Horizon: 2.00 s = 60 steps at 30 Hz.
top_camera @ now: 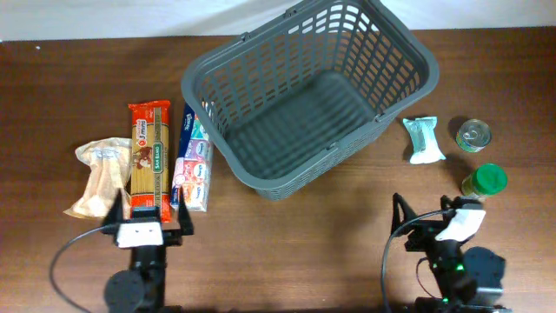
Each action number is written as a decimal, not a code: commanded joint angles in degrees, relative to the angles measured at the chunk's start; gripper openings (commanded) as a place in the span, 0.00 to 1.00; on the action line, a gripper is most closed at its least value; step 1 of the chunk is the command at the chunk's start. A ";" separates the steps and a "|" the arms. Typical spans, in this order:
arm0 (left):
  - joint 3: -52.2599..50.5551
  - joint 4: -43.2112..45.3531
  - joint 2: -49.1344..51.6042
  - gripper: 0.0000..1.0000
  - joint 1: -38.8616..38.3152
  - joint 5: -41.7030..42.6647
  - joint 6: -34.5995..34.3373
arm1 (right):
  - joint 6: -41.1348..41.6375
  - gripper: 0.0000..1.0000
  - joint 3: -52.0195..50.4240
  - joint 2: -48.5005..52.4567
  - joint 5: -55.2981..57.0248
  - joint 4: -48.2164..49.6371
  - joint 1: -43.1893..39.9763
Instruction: Pack container
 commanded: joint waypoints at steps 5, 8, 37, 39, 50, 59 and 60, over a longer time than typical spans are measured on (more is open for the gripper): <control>20.44 -1.05 17.68 0.99 6.88 -2.27 -0.81 | 1.20 0.99 34.51 27.10 0.17 -13.14 0.26; 29.33 -1.79 26.10 0.99 10.10 -1.29 -0.79 | -2.78 0.99 53.20 40.98 -1.16 -22.71 0.26; 50.51 -2.82 63.17 0.99 14.69 4.24 -0.81 | -15.34 0.90 117.68 106.71 -10.54 -42.66 0.31; 50.51 -4.74 64.26 0.99 14.69 4.26 -0.81 | -16.85 0.90 117.68 108.52 -10.08 -41.97 0.24; 50.47 -20.70 68.87 0.99 14.69 4.26 -0.81 | -19.39 0.88 117.61 115.91 -10.34 -41.57 0.37; 50.47 -27.21 69.75 0.99 14.69 4.26 -0.81 | -19.58 0.63 117.50 118.51 -10.32 -42.03 0.37; 50.47 -27.21 69.75 0.99 14.69 4.26 -0.81 | -19.58 0.58 117.50 118.51 -10.34 -42.14 0.37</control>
